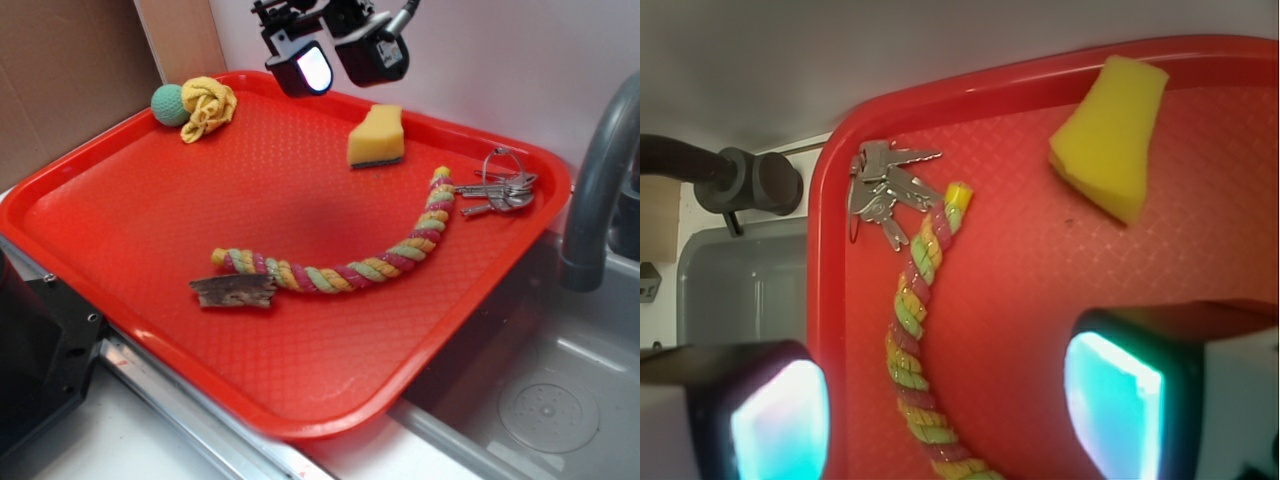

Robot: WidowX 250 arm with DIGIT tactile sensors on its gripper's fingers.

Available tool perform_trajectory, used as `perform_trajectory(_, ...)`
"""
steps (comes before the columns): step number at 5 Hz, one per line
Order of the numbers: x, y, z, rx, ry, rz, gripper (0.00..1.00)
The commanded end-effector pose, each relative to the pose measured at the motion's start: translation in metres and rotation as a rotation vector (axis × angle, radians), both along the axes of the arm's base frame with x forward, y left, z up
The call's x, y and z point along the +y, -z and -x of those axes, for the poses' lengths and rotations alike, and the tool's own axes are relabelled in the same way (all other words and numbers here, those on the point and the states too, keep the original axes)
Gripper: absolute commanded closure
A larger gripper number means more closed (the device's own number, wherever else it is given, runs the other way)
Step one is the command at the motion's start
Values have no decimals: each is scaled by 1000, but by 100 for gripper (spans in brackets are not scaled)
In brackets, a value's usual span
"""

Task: Grab the silver keys.

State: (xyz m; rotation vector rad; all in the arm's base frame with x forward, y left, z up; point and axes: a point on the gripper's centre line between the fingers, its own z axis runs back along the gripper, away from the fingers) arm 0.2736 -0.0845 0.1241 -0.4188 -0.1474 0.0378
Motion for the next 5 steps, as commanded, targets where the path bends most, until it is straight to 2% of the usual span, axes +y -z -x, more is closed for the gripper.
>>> perform_trajectory(1,-79,20,-84,-45,77,-14,0)
perform_trajectory(2,-97,33,-88,-4,121,-47,0)
perform_trajectory(3,-104,38,-77,25,172,-68,0)
perform_trajectory(4,-102,34,-52,46,176,-129,0)
perform_trajectory(5,-97,25,-36,22,134,-173,0)
